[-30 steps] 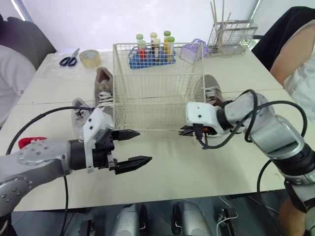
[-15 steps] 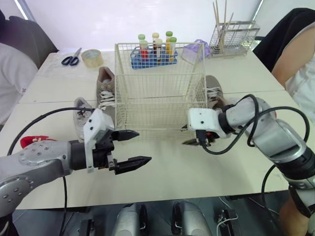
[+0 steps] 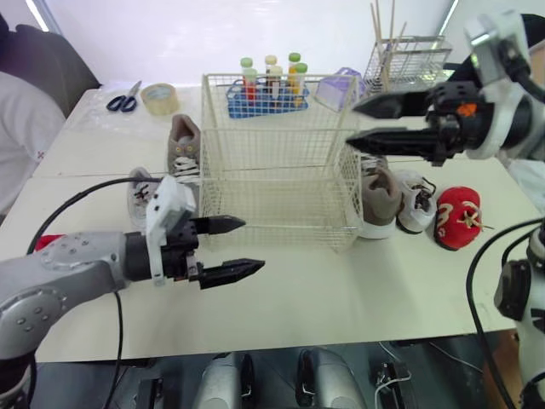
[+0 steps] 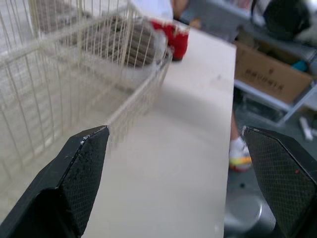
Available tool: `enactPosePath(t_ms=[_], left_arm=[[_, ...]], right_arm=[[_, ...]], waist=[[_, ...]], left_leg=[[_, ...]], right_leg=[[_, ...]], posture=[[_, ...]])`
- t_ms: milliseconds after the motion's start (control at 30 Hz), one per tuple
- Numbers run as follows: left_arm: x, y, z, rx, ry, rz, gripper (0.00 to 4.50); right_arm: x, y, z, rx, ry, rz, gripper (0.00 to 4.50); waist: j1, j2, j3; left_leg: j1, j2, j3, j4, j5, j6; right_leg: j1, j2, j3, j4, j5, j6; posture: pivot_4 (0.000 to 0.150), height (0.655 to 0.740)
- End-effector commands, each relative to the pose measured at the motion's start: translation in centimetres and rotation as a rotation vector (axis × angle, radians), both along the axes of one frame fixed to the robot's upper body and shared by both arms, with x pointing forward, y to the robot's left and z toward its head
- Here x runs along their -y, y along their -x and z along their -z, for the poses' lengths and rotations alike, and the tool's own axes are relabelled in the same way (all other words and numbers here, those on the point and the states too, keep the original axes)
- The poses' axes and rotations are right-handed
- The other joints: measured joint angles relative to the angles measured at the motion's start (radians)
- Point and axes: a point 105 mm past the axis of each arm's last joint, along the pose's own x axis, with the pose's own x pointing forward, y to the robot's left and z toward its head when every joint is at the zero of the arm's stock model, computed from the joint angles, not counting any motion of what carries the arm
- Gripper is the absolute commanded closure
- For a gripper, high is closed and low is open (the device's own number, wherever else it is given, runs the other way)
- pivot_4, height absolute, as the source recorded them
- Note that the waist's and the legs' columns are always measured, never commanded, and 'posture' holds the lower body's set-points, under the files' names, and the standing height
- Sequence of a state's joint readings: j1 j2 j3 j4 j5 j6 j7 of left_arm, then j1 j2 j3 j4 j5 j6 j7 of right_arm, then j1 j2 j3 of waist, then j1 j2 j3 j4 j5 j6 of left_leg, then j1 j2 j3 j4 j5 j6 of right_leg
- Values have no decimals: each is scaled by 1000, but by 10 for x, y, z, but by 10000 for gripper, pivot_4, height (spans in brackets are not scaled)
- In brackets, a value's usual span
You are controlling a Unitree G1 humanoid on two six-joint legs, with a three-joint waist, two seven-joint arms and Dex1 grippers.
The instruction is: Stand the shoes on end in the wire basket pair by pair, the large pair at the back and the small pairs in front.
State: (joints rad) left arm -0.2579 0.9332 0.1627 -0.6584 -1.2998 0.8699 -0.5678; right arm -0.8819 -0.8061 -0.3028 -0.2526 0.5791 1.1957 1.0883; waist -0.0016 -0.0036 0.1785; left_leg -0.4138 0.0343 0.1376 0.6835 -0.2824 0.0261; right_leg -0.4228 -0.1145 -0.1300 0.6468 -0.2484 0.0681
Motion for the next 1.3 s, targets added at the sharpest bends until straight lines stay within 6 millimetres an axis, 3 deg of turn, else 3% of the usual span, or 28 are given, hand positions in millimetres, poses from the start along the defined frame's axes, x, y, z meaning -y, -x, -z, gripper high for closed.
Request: enactPosePath(t_ms=[33, 100, 200, 333, 533, 700, 967, 1200, 1300], left_arm=[[10, 15, -1, -60, 37, 109, 0], [14, 26, 3, -91, 24, 162, 0], [20, 31, 6, -112, 34, 189, 0], [28, 25, 14, -97, 28, 180, 0], [36, 19, 22, -77, 48, 160, 0], [40, 22, 23, -66, 68, 148, 0], [41, 24, 25, -55, 75, 101, 0], [42, 23, 29, -51, 71, 76, 0], [41, 22, 30, -48, 66, 74, 0]], right_arm=[[33, -3, 10, 40, -38, 195, 462], [50, 5, 34, -22, -91, 299, 462], [67, 26, 72, -41, -23, 413, 462], [86, 32, 89, 6, -72, 607, 462], [85, 40, 128, -58, -51, 707, 462], [82, 22, 138, -56, -77, 777, 462], [61, 1, 142, -69, -128, 743, 462], [63, -21, 146, -59, -114, 876, 462], [54, -27, 153, -100, -122, 882, 462]], waist=[[5, 3, 2], [8, 3, 2], [18, 3, 1], [9, 4, 2], [13, 4, 2], [8, 4, 2], [14, 4, 2], [13, 4, 2], [12, 4, 2]], left_leg=[[-1, -1, 1, 0, -1, 1], [-4, -2, 2, 0, -1, 2], [-5, -2, -1, 0, 0, 2], [-4, -3, -1, 0, 0, 2], [2, -1, 0, 0, 0, 3], [2, -1, 1, 0, 1, 1], [2, -2, 1, 0, 1, 2], [2, -2, 1, 0, 1, 2], [1, -2, 1, 0, 1, 2]], right_leg=[[-1, -1, 0, 0, 0, 0], [-4, -1, 1, 1, 0, 1], [-4, 1, 0, 0, -2, 4], [-3, 2, 4, 1, -3, 5], [2, 4, 7, 1, -2, 4], [1, 4, 9, 1, -2, 3], [1, 4, 9, 1, -2, 3], [0, 4, 9, 1, -2, 3], [0, 4, 8, 1, -2, 3]], posture=[[1500, 7400], [1500, 7400], [1500, 7400], [1500, 7400], [1500, 7400], [1500, 7400], [1500, 7400], [1500, 7400], [1500, 7400]])
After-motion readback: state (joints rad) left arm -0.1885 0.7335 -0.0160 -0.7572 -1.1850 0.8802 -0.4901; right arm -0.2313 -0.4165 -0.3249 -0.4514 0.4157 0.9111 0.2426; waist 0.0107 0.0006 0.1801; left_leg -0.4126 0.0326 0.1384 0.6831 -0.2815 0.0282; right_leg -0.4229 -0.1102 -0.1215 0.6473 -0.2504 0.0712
